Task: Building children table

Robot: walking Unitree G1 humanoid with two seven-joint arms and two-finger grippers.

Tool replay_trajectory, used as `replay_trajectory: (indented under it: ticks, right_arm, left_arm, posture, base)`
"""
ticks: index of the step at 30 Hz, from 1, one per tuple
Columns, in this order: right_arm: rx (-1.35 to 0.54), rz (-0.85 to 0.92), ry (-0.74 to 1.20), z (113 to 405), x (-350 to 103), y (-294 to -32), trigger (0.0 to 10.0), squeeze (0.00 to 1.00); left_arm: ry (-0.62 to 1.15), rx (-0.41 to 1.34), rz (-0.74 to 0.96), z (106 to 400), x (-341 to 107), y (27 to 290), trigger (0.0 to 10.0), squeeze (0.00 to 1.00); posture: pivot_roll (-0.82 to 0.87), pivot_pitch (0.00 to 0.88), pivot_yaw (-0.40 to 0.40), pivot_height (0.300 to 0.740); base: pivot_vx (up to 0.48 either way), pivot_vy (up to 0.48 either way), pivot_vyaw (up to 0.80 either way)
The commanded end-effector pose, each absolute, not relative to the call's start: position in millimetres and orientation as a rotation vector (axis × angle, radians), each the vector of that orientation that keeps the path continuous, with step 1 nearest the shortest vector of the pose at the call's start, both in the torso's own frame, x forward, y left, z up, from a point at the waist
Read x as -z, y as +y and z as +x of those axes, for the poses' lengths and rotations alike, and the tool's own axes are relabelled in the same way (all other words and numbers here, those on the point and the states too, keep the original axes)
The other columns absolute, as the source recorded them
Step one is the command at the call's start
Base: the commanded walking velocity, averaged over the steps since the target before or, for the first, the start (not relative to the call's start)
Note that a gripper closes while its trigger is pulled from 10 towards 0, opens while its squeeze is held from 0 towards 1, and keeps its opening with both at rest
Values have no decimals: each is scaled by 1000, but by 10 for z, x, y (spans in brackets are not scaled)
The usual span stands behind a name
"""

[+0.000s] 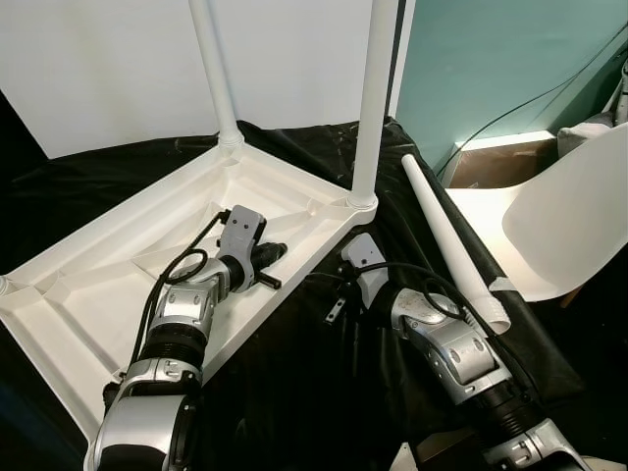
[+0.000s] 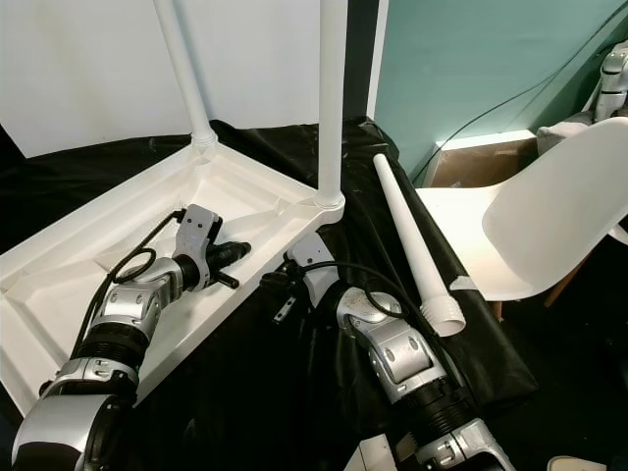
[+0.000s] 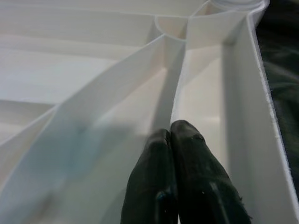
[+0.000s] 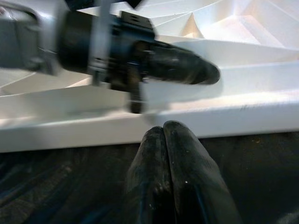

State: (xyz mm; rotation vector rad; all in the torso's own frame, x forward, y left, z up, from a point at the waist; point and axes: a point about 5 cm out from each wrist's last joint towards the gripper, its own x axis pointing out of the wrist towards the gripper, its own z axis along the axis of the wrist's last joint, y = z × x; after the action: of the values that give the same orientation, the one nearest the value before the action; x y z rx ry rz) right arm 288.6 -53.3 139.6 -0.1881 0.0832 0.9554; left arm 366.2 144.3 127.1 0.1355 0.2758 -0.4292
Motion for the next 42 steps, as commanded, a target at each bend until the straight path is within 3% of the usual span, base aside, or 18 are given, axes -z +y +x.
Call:
replay_trajectory:
  ticks: [1,2,3,4,5,16,19,20,25,26,28,29,35,36,37,41,42]
  right_arm:
    - [-957,-197,93,2888,-1370,-532,10000,0]
    - [-958,-198,93,2894,-1369,-530,10000,0]
    - [-959,-198,93,2899,-1368,-528,10000,0]
    - [-959,-198,93,2899,-1368,-528,10000,0]
    - [-959,-199,93,2903,-1368,-527,10000,0]
    - [-956,-197,96,2908,-1364,-530,10000,0]
    - [-954,-195,98,2903,-1360,-530,10000,0]
    - [-955,-193,100,2896,-1354,-529,10000,0]
    - [-956,-195,100,2894,-1349,-525,10000,0]
    - [-957,-197,100,2893,-1348,-524,10000,0]
    - [-957,-197,100,2893,-1348,-524,10000,0]
    - [-956,-199,99,2889,-1343,-522,10000,0]
    - [-955,-202,97,2886,-1339,-522,10000,0]
    - [-955,-203,96,2885,-1339,-521,10000,0]
    - [-956,-204,96,2885,-1339,-519,10000,0]
    - [-957,-203,95,2883,-1339,-518,10000,0]
    - [-956,-203,96,2883,-1336,-516,10000,0]
  left_arm:
    - [274,368,210,3619,-1214,1542,10000,0]
    - [216,554,190,3532,-1308,1419,10000,1000]
    - [158,687,165,3458,-1409,1338,10000,800]
    - [158,687,165,3458,-1409,1338,10000,800]
    - [110,775,141,3403,-1501,1294,10000,0]
    - [24,877,158,3342,-1746,1459,10000,0]
    - [73,865,220,3309,-1702,1576,10000,0]
    - [145,931,252,3215,-1635,1703,10000,0]
    - [200,1008,262,3119,-1594,1815,10000,0]
    - [234,1047,258,3066,-1583,1896,10000,192]
    - [234,1047,258,3066,-1583,1896,10000,192]
    - [298,1065,266,3016,-1581,2089,10000,1000]
    - [404,984,403,3044,-1513,2297,10000,1000]
    - [450,965,442,3040,-1475,2350,10000,949]
    - [484,958,467,3029,-1447,2386,10000,141]
    - [507,963,470,3011,-1431,2401,10000,141]
    - [518,967,470,3000,-1413,2380,10000,0]
  posture:
    - [27,0,13,740]
    - [33,0,15,740]
    - [33,0,15,740]
    - [33,0,15,740]
    - [33,0,15,740]
    - [27,0,17,740]
    - [28,0,15,740]
    - [28,0,16,740]
    - [27,0,18,740]
    - [27,0,18,740]
    - [27,0,18,740]
    - [22,0,18,740]
    - [24,0,18,740]
    - [25,0,19,740]
    - [25,0,19,740]
    - [26,0,20,740]
    - [28,0,21,740]
  base:
    - [0,0,0]
    - [0,0,0]
    - [0,0,0]
    - [0,0,0]
    - [0,0,0]
    - [0,0,0]
    - [0,0,0]
    - [0,0,0]
    - [0,0,0]
    - [0,0,0]
    - [0,0,0]
    - [0,0,0]
    - [0,0,0]
    - [0,0,0]
    - [0,0,0]
    - [0,0,0]
    - [0,0,0]
